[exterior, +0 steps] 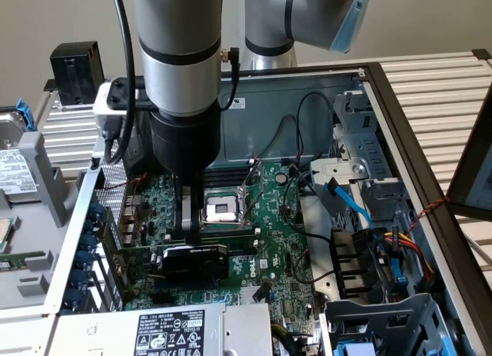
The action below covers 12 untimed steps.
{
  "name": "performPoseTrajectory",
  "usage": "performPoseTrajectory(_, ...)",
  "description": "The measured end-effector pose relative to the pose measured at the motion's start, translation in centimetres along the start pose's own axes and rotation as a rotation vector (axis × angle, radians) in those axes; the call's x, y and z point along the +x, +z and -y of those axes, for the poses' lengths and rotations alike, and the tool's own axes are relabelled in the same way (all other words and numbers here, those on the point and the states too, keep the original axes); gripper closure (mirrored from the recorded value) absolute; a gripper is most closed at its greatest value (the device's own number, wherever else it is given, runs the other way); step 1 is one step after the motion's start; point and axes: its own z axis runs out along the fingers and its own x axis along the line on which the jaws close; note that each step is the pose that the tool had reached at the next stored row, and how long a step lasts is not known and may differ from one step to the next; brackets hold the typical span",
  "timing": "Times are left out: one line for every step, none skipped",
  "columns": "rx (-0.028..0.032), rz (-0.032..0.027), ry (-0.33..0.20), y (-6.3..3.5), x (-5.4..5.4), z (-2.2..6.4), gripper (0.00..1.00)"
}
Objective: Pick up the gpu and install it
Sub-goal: 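Press down on the gpu until it lock into place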
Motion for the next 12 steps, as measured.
performPoseTrajectory(-0.0005, -0.0001, 0.000, 0.09, -0.01, -0.01, 0.89)
performPoseTrajectory(-0.0006, 0.0000, 0.000, 0.20, -0.01, -0.01, 0.89)
performPoseTrajectory(-0.0007, 0.0000, 0.000, 0.31, -0.01, -0.02, 0.89)
performPoseTrajectory(-0.0007, 0.0001, 0.000, 0.39, -0.02, -0.03, 0.89)
performPoseTrajectory(-0.0008, -0.0001, 0.000, 0.44, -0.01, -0.04, 0.89)
performPoseTrajectory(-0.0010, -0.0003, 0.000, 0.47, -0.01, -0.05, 0.89)
performPoseTrajectory(-0.0012, -0.0004, 0.000, 0.51, -0.01, -0.06, 0.89)
performPoseTrajectory(-0.0014, -0.0005, 0.000, 0.55, -0.01, -0.07, 0.89)
performPoseTrajectory(-0.0015, -0.0004, 0.000, 0.59, 0.00, -0.08, 0.89)
performPoseTrajectory(-0.0016, -0.0002, 0.000, 0.65, -0.01, -0.10, 0.89)
performPoseTrajectory(-0.0019, -0.0003, 0.000, 0.67, 0.00, -0.11, 0.89)
performPoseTrajectory(-0.0021, -0.0004, 0.000, 0.68, 0.00, -0.12, 0.89)
